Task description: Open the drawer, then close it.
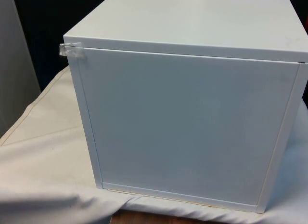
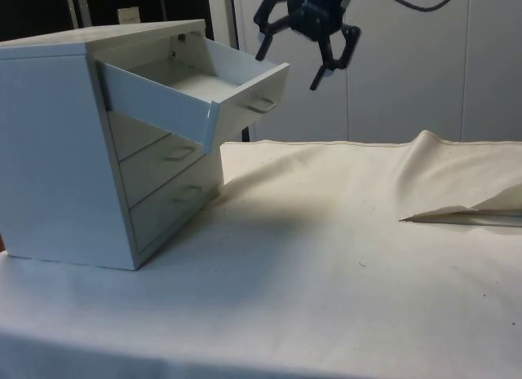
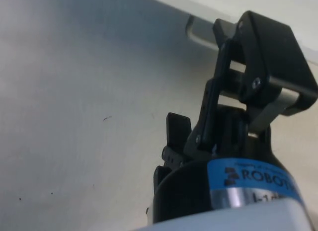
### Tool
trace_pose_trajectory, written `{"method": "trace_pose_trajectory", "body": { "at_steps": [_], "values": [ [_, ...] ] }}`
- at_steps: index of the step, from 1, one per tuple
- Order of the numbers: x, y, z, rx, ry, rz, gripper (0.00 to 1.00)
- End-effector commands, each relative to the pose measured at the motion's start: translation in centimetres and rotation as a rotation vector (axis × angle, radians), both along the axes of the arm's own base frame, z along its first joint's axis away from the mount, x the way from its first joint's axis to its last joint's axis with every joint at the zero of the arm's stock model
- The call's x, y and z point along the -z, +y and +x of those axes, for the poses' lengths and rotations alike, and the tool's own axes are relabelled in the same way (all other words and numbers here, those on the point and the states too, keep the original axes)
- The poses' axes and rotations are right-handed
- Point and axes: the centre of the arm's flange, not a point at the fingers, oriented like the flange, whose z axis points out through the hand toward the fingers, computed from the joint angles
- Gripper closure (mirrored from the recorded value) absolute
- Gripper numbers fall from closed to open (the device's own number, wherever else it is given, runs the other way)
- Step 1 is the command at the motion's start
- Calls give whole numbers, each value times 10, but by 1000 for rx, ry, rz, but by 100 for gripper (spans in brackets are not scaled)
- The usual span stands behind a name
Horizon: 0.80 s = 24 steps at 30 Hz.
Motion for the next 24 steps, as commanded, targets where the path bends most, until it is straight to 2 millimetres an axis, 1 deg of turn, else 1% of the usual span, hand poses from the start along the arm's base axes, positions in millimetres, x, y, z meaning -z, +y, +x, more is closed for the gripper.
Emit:
{"method": "trace_pose_trajectory", "body": {
  "at_steps": [1,6,10,11,16,18,19,23,24],
  "values": [
    [4,-1,-1,0,-12,-7,0],
    [19,4,-3,-6,-1,-15,0],
    [26,7,-2,-7,2,-19,0],
    [32,7,-1,-7,5,-23,0],
    [41,11,-1,-15,25,-13,0],
    [46,9,1,-5,11,-31,1],
    [47,10,2,-4,12,-32,5],
    [51,10,3,-3,13,-34,28],
    [52,14,0,-15,29,-18,33]
  ]
}}
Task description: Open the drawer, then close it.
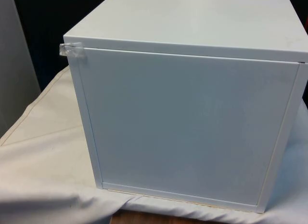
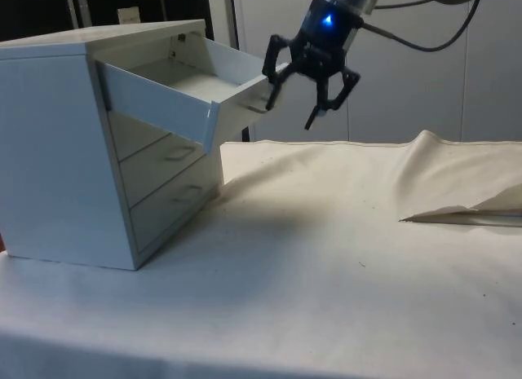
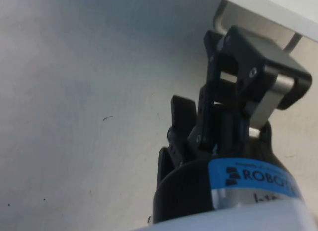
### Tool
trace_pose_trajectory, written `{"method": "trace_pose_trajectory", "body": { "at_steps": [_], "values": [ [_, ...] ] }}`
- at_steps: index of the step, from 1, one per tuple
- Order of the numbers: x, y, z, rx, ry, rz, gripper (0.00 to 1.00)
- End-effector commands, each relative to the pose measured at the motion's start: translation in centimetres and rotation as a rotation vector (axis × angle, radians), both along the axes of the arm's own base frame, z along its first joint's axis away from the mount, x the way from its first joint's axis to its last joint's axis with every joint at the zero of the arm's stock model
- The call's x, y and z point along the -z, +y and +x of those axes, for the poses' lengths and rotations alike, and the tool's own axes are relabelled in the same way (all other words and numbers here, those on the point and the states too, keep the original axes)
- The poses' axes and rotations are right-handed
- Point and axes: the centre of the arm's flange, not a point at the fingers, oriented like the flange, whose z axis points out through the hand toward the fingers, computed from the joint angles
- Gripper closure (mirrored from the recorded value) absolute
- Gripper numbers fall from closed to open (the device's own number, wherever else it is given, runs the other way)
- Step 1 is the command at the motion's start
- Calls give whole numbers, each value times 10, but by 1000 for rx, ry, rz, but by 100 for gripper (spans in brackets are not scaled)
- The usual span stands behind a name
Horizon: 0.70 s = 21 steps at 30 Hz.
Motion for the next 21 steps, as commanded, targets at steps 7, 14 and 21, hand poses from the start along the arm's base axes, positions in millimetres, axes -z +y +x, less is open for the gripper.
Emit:
{"method": "trace_pose_trajectory", "body": {
  "at_steps": [7,14,21],
  "values": [
    [0,-4,3,13,-15,-18,72],
    [3,-4,7,19,-5,-18,100],
    [6,-6,19,30,7,-40,100]
  ]
}}
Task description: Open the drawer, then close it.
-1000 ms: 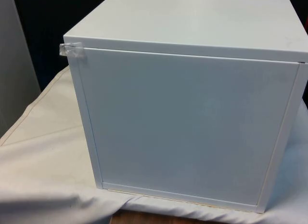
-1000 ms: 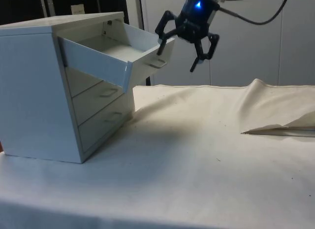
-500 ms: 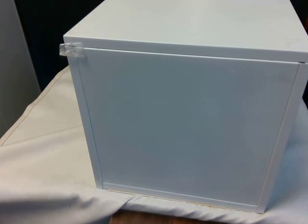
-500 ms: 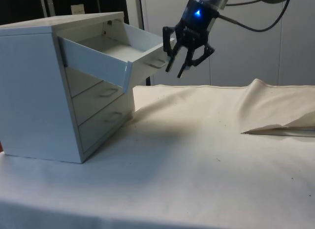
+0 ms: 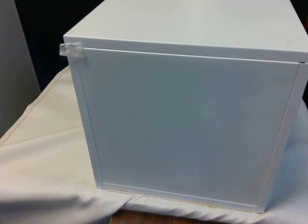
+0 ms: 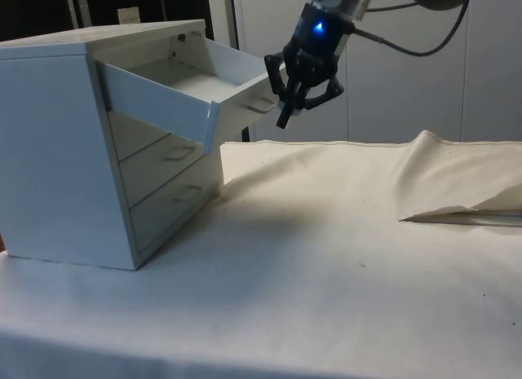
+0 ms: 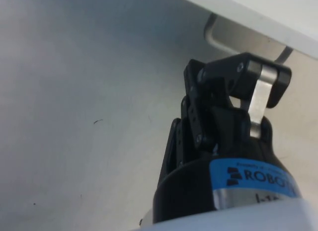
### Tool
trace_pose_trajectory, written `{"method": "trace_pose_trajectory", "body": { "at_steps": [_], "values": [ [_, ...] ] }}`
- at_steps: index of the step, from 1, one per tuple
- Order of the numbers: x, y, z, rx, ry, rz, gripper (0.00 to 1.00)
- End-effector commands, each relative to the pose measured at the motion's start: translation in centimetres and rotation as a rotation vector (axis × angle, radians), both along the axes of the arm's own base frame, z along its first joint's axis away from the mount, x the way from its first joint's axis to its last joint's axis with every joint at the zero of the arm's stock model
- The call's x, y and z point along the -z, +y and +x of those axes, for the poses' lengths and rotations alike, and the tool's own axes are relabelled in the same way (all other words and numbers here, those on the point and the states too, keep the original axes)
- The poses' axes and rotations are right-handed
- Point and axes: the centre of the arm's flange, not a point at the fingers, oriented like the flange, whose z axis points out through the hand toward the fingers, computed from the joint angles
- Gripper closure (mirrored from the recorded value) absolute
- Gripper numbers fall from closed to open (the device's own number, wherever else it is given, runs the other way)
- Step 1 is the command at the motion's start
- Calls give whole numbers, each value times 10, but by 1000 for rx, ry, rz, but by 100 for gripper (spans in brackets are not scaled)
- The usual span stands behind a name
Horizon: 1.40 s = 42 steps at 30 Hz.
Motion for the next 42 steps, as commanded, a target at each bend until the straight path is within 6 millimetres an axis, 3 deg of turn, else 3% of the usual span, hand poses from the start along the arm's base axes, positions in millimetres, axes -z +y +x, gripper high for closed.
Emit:
{"method": "trace_pose_trajectory", "body": {
  "at_steps": [1,5,6,7,15,16,17,23,24,25,31,32,33,36,39,40,42],
  "values": [
    [-1,-5,5,11,-15,-20,100],
    [-1,-8,10,14,-16,-33,100],
    [2,0,5,1,4,-9,100],
    [-1,-9,11,15,-18,-36,100],
    [-3,-12,14,15,-27,-49,100],
    [0,-3,7,-1,-2,-19,100],
    [-4,-12,15,13,-28,-51,100],
    [-4,-14,16,14,-34,-61,100],
    [-1,-5,9,-1,-7,-34,100],
    [-5,-14,16,14,-35,-63,100],
    [-6,-16,17,18,-41,-73,100],
    [-2,-6,10,2,-14,-48,100],
    [-7,-16,17,18,-41,-74,100],
    [-8,-16,19,20,-46,-78,100],
    [-9,-15,20,21,-49,-82,100],
    [-3,-7,13,8,-21,-57,100],
    [-11,-16,22,24,-53,-82,100]
  ]
}}
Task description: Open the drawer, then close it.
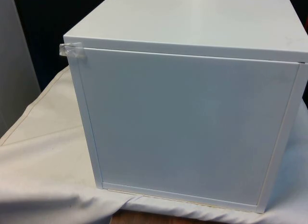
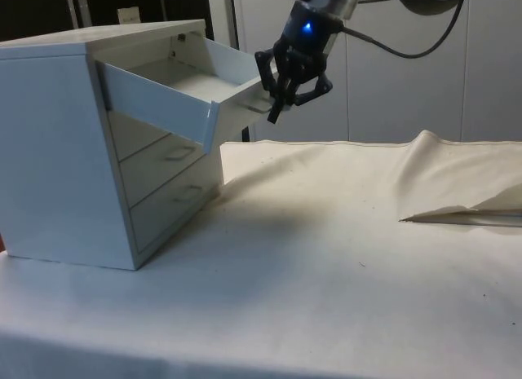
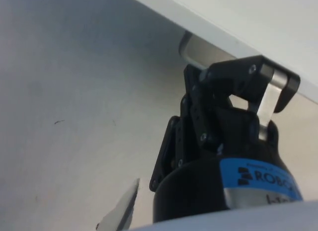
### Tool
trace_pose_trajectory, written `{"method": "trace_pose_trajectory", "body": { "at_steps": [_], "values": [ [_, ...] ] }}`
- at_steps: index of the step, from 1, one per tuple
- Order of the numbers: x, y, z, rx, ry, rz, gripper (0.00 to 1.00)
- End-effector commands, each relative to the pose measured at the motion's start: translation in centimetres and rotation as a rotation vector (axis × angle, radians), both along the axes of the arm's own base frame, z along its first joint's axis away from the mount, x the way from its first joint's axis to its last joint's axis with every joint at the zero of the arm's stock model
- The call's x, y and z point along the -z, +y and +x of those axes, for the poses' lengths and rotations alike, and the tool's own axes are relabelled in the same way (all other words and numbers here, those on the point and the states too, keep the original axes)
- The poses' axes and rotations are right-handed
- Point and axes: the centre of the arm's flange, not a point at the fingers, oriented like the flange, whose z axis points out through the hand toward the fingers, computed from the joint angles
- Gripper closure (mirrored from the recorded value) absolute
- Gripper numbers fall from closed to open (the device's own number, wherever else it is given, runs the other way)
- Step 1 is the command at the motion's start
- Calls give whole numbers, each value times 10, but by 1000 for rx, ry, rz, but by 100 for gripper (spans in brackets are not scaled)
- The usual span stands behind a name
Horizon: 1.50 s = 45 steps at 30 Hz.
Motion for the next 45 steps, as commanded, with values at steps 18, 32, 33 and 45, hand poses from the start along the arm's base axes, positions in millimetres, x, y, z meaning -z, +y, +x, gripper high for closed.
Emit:
{"method": "trace_pose_trajectory", "body": {
  "at_steps": [18,32,33,45],
  "values": [
    [-13,-2,8,28,-16,3,100],
    [-42,-7,23,60,-57,-8,100],
    [-44,-7,23,62,-58,-8,100],
    [-63,-7,38,83,-79,-11,100]
  ]
}}
